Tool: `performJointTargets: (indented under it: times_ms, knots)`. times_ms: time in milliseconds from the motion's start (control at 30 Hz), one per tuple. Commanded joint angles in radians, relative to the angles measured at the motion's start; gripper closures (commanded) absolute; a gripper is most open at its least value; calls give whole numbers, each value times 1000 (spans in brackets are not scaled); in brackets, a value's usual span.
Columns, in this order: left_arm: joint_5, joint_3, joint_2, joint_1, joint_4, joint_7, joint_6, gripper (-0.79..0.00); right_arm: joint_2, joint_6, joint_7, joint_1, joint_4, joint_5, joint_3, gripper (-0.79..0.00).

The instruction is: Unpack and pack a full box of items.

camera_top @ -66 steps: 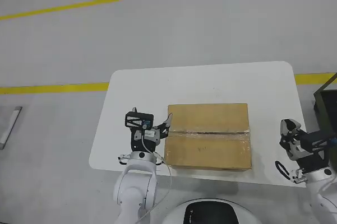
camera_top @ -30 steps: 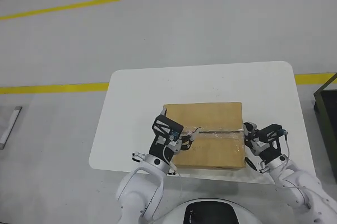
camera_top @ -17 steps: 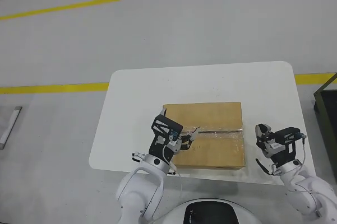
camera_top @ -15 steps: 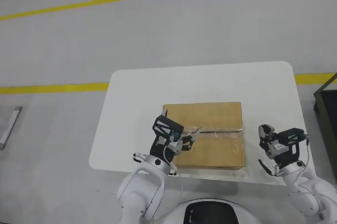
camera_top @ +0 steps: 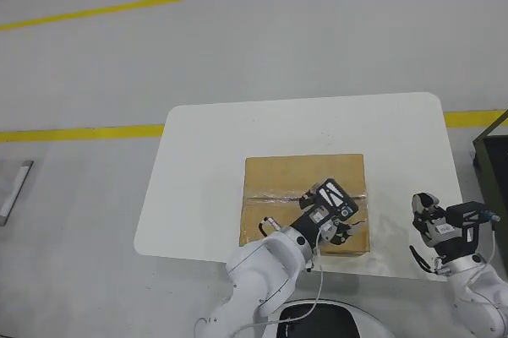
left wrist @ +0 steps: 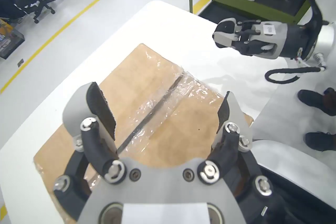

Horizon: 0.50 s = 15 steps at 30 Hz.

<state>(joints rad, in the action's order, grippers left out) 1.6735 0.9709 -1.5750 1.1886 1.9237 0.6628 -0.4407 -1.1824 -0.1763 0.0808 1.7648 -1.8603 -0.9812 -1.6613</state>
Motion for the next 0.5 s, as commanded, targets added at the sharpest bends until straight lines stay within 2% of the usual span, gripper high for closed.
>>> performJointTargets:
  times_ms: [0,367,467]
  knots:
    - [77,-14,2,-34,-40,-20,-1,-785,-1,1,3,8,-1,2,-5,0]
    - [96,-20,3,-41,-45,-37,-7,-785,-5,8,8,28,-18,6,-13,0]
    - [98,-25,6,-19,-57,-56,-1,-785,-6,8,8,30,-16,4,-12,0]
